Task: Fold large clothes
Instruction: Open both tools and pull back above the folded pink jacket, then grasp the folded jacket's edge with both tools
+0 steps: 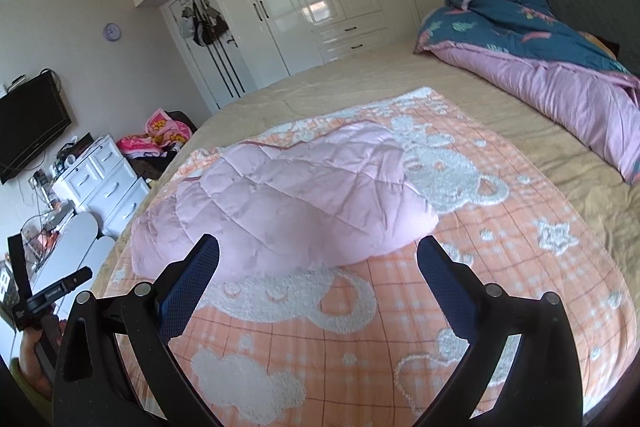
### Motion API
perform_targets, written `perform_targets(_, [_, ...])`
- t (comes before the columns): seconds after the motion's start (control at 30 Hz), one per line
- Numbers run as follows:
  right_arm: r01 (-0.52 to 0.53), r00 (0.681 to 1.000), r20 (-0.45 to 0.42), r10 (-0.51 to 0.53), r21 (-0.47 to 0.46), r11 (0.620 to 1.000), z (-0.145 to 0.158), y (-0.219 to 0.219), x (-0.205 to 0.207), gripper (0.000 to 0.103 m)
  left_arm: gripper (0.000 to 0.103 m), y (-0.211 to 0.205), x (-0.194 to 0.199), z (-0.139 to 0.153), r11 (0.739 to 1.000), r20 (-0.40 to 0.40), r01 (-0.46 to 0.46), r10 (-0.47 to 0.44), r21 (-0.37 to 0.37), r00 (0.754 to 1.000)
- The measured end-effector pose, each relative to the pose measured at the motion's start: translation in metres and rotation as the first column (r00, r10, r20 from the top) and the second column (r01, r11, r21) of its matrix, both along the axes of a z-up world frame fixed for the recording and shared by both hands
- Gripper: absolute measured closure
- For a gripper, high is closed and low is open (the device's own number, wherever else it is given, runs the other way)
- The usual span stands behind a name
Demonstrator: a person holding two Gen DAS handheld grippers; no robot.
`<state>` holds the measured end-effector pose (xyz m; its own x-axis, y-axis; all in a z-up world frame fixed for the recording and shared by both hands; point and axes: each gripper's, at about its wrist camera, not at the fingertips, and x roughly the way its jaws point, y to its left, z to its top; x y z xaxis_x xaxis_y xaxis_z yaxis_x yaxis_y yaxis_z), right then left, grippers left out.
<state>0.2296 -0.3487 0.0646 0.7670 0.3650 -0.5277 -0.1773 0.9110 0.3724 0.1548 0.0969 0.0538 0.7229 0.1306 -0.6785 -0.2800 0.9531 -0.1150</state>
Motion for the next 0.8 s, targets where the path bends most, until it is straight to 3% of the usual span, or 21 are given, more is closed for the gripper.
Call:
perform_targets(0.53, [0.05,0.992,-0.114,-0.047,0.024,0.998,-0.041,-0.001,0.027,0.004,0.009,0.006,0.016,-0.03,0.999,-0.067,-0.024,0.022,-0.028,0.998])
perform_targets(0.73, [0.081,0.98,-0.187,-0.074,0.032,0.996,-0.063,0.0,0.046,0.004,0.009,0.014,0.031,-0.047,0.996,-0.102,-0.043,0.036,-0.075,0.994])
perform_targets(0.8, [0.093,0.973,-0.214,-0.082,0.039,0.995,-0.071,0.0,0.054,0.004,0.009,0.019,0.038,-0.054,0.992,-0.113,-0.045,0.032,-0.121,0.993])
